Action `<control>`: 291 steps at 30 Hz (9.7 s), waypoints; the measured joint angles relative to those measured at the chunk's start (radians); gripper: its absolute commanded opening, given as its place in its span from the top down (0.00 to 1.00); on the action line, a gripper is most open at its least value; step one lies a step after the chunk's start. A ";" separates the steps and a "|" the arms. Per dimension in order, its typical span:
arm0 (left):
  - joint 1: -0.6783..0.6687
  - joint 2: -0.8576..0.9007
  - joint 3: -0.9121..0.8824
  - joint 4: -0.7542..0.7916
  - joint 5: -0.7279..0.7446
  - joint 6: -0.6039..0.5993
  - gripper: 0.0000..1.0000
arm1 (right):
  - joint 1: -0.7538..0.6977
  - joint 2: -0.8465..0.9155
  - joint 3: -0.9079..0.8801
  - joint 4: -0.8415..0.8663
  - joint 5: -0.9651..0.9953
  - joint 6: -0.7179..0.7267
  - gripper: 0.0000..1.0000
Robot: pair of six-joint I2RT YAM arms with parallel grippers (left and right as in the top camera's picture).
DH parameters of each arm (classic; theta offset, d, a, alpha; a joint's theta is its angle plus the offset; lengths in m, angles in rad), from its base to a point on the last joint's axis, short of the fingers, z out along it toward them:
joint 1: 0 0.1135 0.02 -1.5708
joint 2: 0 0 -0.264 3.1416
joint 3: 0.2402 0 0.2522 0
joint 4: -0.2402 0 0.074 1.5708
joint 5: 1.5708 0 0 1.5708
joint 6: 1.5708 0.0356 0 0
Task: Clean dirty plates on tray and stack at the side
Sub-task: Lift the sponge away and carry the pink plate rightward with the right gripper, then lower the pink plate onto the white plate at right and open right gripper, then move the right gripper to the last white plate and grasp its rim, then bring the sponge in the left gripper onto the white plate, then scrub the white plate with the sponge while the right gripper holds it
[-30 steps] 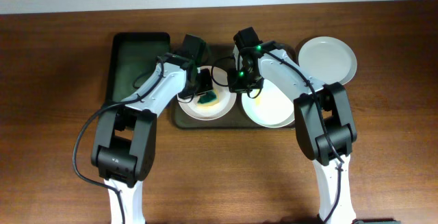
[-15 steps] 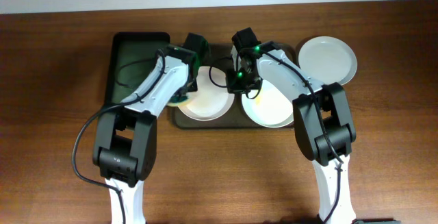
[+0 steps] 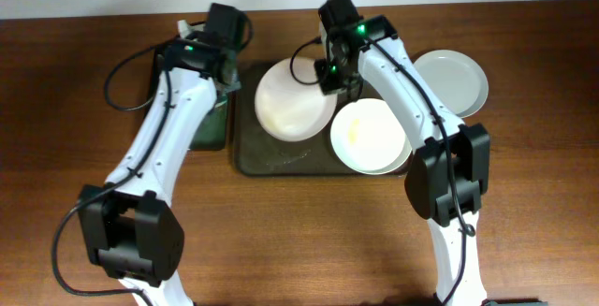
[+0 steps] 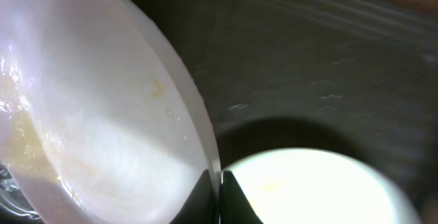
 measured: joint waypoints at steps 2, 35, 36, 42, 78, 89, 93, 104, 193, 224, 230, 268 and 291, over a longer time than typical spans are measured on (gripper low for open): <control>0.038 0.002 -0.009 0.002 0.042 0.000 1.00 | 0.023 0.000 0.065 -0.044 0.145 -0.042 0.96; 0.171 0.002 -0.150 0.072 0.154 0.001 1.00 | 0.367 -0.004 0.107 0.008 1.091 -0.221 0.96; 0.171 0.002 -0.150 0.072 0.154 0.001 1.00 | 0.348 -0.004 0.107 0.003 1.017 -0.205 0.96; 0.171 0.002 -0.150 0.064 0.154 0.001 1.00 | 0.092 -0.005 0.108 -0.085 0.622 0.029 0.96; 0.171 0.002 -0.150 0.076 0.165 0.001 1.00 | -0.740 -0.035 -0.238 -0.061 -0.406 -0.023 0.30; 0.171 0.002 -0.150 0.073 0.166 0.001 1.00 | -0.388 -0.163 -0.272 -0.191 -0.290 0.037 0.17; 0.171 0.002 -0.150 0.072 0.166 0.001 0.99 | -0.313 -0.163 -0.316 -0.042 -0.193 0.037 0.04; 0.171 0.002 -0.150 0.072 0.166 0.001 1.00 | -0.281 -0.152 -0.382 0.142 -0.099 -0.340 0.25; -0.093 0.068 -0.151 0.207 0.536 0.167 1.00 | -0.132 -0.011 -0.444 0.240 -0.298 0.043 0.96; -0.120 0.268 -0.153 0.361 0.809 0.179 1.00 | -0.133 -0.011 -0.446 0.271 -0.319 -0.075 0.96; -0.127 0.269 -0.153 0.375 0.779 0.205 1.00 | -0.133 -0.011 -0.446 0.271 -0.319 -0.075 0.96; -0.156 0.173 -0.220 0.385 0.696 0.126 1.00 | -0.124 -0.011 -0.446 0.253 -0.335 -0.079 0.96; -0.175 0.044 -0.382 0.476 -0.002 0.061 1.00 | -0.117 -0.011 -0.446 0.236 -0.346 -0.079 0.96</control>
